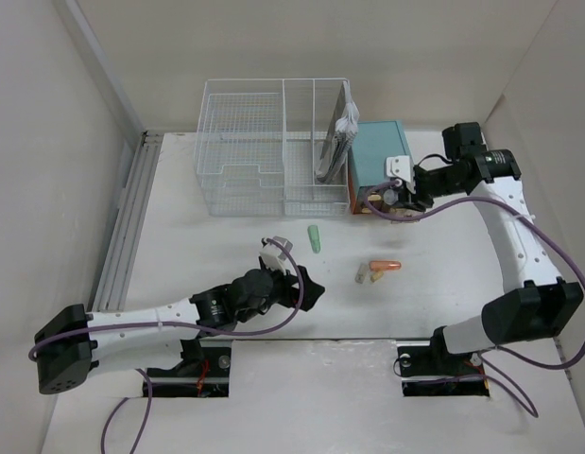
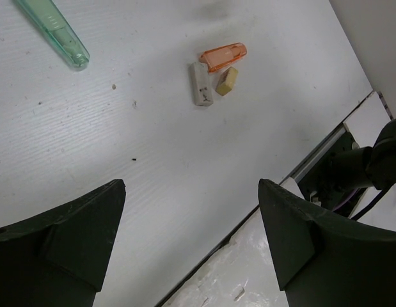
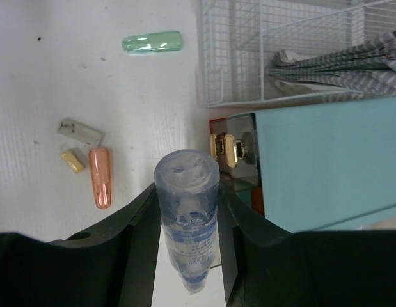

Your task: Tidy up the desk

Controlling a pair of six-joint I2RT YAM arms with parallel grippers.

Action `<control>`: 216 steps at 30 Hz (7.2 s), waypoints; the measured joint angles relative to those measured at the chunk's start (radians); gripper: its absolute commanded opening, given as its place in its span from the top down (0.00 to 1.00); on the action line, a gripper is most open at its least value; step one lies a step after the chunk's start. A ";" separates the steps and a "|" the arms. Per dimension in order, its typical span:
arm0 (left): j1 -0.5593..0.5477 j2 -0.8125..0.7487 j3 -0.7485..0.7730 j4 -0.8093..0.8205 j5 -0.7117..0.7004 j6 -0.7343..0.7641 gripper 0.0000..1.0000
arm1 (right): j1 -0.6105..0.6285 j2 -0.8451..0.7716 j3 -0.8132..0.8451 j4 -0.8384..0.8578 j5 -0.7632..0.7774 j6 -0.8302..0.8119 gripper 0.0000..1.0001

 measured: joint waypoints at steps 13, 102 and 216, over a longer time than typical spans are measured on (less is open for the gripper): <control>0.000 0.000 0.003 -0.008 0.002 -0.007 0.18 | -0.079 0.066 -0.050 -0.008 -0.157 -0.201 1.00; 0.036 0.083 0.023 -0.010 0.077 0.001 0.18 | -0.180 0.212 -0.187 -0.098 -0.204 -0.541 1.00; 0.202 1.300 0.727 0.666 -0.072 -0.659 0.85 | -0.093 -0.396 -0.866 0.239 0.056 -0.544 0.08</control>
